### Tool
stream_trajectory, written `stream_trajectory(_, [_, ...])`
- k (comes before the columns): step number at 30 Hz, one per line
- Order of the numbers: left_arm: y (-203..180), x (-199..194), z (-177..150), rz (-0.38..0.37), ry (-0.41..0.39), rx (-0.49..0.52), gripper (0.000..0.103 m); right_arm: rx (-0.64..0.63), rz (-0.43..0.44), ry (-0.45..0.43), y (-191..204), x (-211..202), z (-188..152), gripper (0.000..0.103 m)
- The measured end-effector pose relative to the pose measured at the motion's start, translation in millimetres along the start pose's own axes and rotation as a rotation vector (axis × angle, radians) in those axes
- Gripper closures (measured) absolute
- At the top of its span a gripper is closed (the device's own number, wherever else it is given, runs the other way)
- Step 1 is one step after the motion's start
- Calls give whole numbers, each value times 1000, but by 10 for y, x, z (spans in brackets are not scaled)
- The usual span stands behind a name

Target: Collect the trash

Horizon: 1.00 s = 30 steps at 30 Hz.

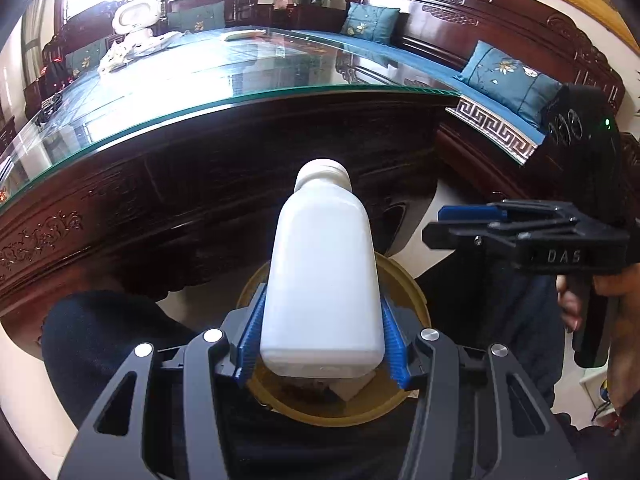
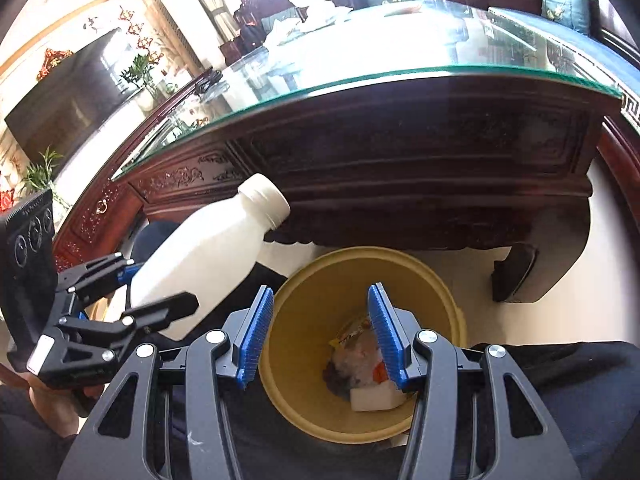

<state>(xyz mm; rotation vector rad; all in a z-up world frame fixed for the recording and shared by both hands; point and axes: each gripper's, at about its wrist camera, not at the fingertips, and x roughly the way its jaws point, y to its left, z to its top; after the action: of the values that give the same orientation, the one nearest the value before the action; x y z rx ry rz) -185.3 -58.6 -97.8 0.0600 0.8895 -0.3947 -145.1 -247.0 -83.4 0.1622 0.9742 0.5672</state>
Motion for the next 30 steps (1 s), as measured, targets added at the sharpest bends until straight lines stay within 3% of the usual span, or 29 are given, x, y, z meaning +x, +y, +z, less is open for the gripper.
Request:
stream_trajectory(10, [-150,130,-19,-38,50,33,51,14,-2,-2,-32,-31,-6,54])
stream_trajectory(14, [-207,135,-7,-54,39,54,43,15,3,-4,-45,-30,-4,54])
stream_trajectory(30, [-190,140,55,-47,27,45,43,2,26,-3,-21,-33,20,54])
